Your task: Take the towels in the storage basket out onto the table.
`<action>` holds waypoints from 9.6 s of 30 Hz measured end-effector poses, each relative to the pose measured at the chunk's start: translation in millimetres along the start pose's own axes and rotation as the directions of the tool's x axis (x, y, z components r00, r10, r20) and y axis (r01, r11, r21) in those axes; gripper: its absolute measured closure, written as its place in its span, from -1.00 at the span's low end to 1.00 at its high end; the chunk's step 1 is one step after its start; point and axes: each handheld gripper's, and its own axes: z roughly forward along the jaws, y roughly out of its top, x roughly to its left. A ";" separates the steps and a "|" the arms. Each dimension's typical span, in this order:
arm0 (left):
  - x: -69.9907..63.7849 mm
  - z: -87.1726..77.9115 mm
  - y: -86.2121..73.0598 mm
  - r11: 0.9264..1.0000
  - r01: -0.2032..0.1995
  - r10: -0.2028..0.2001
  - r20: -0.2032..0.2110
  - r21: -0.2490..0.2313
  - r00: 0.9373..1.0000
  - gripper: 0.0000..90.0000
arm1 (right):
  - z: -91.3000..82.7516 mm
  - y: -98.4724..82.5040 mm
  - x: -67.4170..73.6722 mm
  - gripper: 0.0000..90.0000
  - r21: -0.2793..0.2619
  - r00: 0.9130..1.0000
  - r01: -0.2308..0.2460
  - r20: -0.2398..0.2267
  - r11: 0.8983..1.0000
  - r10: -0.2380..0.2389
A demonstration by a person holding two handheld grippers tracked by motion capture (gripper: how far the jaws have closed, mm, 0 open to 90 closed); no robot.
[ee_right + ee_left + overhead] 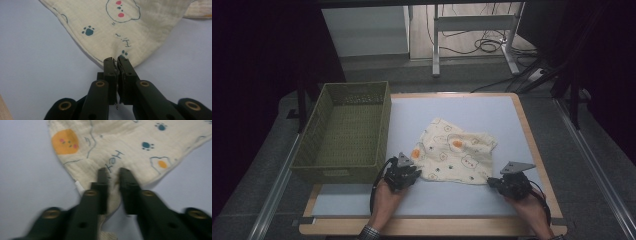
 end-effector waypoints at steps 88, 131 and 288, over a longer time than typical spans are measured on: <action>88.4 108.6 120.9 0.998 0.066 -0.067 -0.077 -0.018 0.995 0.75 | 55.9 73.1 -134.7 0.92 -0.002 0.957 -0.222 0.189 0.975 0.218; 8.8 6.4 57.2 0.993 -0.062 0.058 -0.041 -0.104 0.997 0.93 | -26.9 21.7 -62.4 0.94 -0.129 0.991 -0.103 0.070 0.986 0.113; 23.8 43.5 35.8 0.999 0.004 -0.006 -0.055 -0.034 0.998 -0.37 | 63.8 77.9 99.0 0.25 -0.044 0.932 0.166 -0.319 0.985 -0.171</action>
